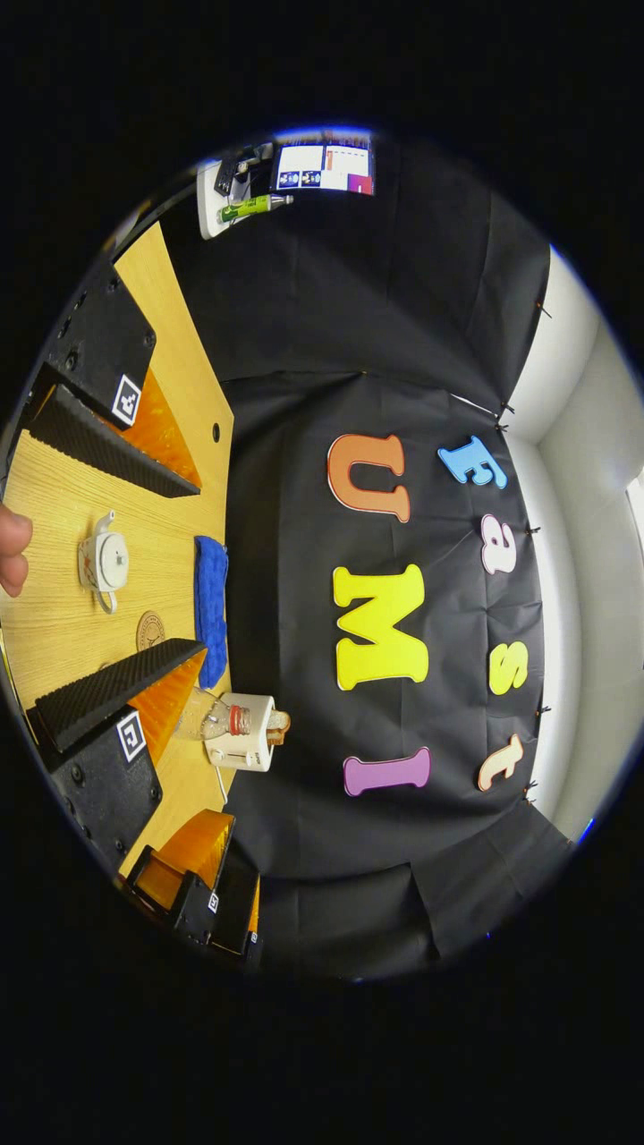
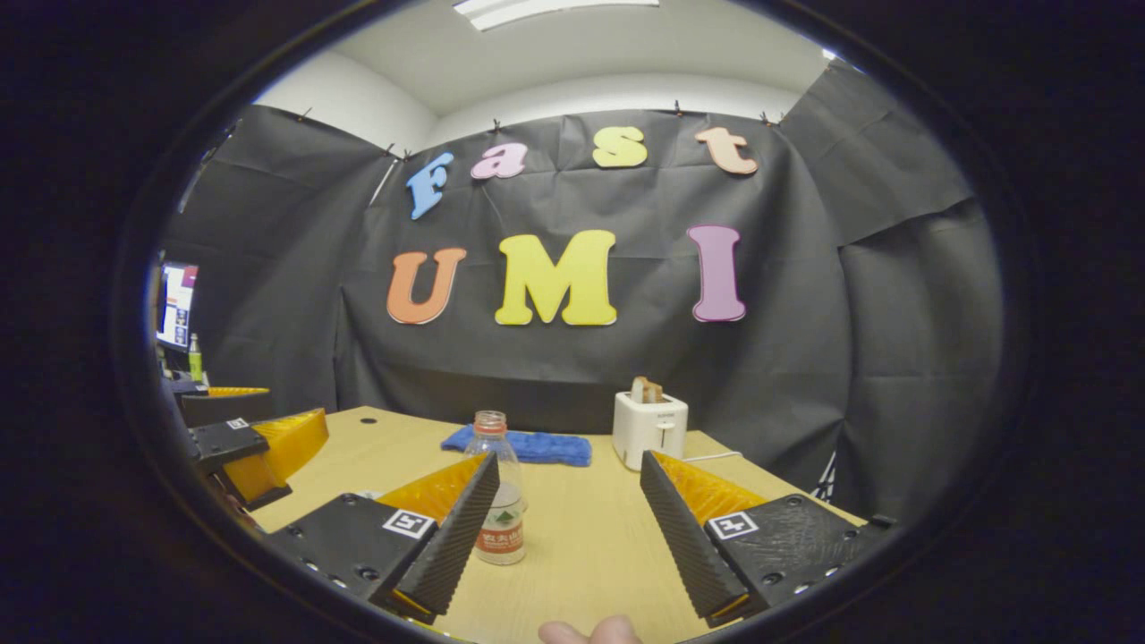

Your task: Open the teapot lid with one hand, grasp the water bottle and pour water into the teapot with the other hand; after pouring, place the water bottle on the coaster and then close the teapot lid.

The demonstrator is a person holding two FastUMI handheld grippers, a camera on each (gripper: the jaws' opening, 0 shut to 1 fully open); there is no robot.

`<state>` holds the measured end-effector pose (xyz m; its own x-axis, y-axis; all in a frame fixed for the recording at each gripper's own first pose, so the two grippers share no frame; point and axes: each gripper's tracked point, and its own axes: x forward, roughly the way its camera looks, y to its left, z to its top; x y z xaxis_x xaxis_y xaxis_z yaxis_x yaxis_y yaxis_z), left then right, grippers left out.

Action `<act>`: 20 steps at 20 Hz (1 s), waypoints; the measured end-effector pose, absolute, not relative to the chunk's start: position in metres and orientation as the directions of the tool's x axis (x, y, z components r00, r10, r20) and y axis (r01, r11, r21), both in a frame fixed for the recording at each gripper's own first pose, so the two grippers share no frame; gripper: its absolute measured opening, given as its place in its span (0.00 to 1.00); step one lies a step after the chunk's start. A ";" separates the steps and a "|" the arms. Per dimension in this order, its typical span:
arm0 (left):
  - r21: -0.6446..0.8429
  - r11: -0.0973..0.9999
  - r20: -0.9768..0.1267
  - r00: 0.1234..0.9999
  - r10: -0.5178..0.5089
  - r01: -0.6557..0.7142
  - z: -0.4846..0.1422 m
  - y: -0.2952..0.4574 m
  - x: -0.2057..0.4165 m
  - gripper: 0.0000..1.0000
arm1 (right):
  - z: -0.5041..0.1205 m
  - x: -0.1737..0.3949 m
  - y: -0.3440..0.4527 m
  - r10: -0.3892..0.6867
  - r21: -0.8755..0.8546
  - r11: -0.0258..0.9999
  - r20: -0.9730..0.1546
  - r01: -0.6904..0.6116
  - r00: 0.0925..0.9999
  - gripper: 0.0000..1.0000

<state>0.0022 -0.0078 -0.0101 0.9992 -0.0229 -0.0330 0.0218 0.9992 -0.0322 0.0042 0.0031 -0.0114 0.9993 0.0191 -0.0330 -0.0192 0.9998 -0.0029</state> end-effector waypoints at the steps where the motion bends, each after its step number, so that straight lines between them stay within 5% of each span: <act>1: -0.044 0.999 -0.043 0.999 -0.030 0.028 -0.013 -0.010 0.003 0.99 | -0.012 0.005 0.004 0.027 -0.012 1.000 -0.035 -0.027 0.999 0.96; 7: -0.010 1.000 -0.065 0.998 0.025 -0.025 -0.024 0.000 0.007 0.99 | -0.021 0.012 0.002 0.071 0.008 0.997 -0.041 -0.070 0.997 0.96; 20: 0.013 0.999 -0.209 0.977 -0.035 0.039 -0.086 -0.012 0.039 0.99 | -0.057 0.030 -0.030 0.010 -0.036 0.999 -0.064 -0.012 0.998 0.96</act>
